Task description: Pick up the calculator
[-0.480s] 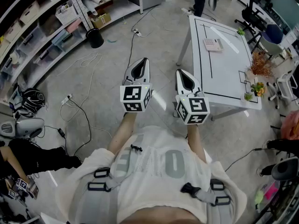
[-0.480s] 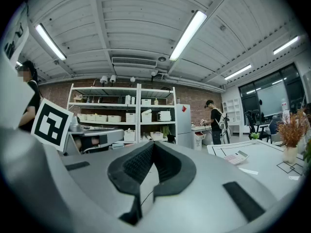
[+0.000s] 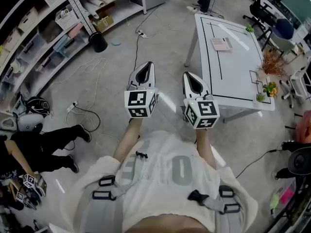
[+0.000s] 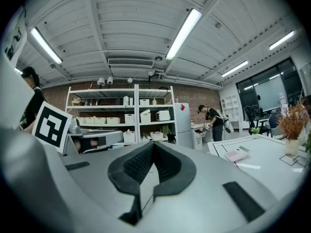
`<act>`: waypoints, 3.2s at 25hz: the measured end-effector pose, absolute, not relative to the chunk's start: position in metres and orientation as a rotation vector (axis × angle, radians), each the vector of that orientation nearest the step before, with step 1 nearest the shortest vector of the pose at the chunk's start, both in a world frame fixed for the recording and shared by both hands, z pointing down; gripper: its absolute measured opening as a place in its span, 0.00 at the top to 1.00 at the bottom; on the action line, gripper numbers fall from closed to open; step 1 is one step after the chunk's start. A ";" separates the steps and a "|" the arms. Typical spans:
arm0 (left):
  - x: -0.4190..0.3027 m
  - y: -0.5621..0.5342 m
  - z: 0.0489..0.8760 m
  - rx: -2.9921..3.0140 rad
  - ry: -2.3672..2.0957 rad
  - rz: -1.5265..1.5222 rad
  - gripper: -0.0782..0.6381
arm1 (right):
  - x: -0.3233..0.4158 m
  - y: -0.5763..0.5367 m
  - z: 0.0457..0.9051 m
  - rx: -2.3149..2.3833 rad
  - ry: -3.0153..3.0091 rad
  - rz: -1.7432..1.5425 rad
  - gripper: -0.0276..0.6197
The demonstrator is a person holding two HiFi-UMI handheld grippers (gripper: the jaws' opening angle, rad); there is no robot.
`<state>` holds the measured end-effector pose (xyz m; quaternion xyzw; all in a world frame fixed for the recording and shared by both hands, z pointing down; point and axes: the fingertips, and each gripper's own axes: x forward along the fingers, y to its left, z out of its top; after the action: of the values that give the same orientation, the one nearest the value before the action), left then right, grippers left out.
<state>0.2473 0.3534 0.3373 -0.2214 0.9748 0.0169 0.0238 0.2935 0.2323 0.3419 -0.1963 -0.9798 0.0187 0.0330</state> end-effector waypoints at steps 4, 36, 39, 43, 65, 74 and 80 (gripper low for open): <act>0.243 0.359 0.345 -0.660 3.038 0.055 0.86 | 0.290 0.233 0.346 -0.630 -3.018 0.139 0.95; -0.052 0.311 0.352 -0.734 3.070 0.037 0.86 | 0.023 0.182 0.353 -0.614 -3.001 0.403 0.95; -0.112 0.293 0.353 -0.776 3.059 0.032 0.86 | -0.038 0.173 0.359 -0.580 -2.993 0.387 0.95; -0.188 0.264 0.347 -0.862 3.018 0.042 0.86 | -0.113 0.158 0.359 -0.532 -3.002 0.317 0.95; -0.395 0.196 0.333 -1.010 2.942 0.061 0.86 | -0.333 0.119 0.357 -0.425 -3.001 0.074 0.95; -0.387 0.108 0.310 -1.294 2.858 0.047 0.86 | -0.260 0.004 0.340 0.178 -3.020 0.176 0.95; -0.289 0.000 0.299 -1.655 2.623 -0.005 0.86 | -0.145 -0.102 0.334 0.706 -2.980 0.090 0.95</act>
<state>-0.2886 0.0003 0.2990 -0.5336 0.8455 -0.0015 0.0200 -0.1446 -0.1018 0.3338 0.2302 -0.9719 0.0295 0.0390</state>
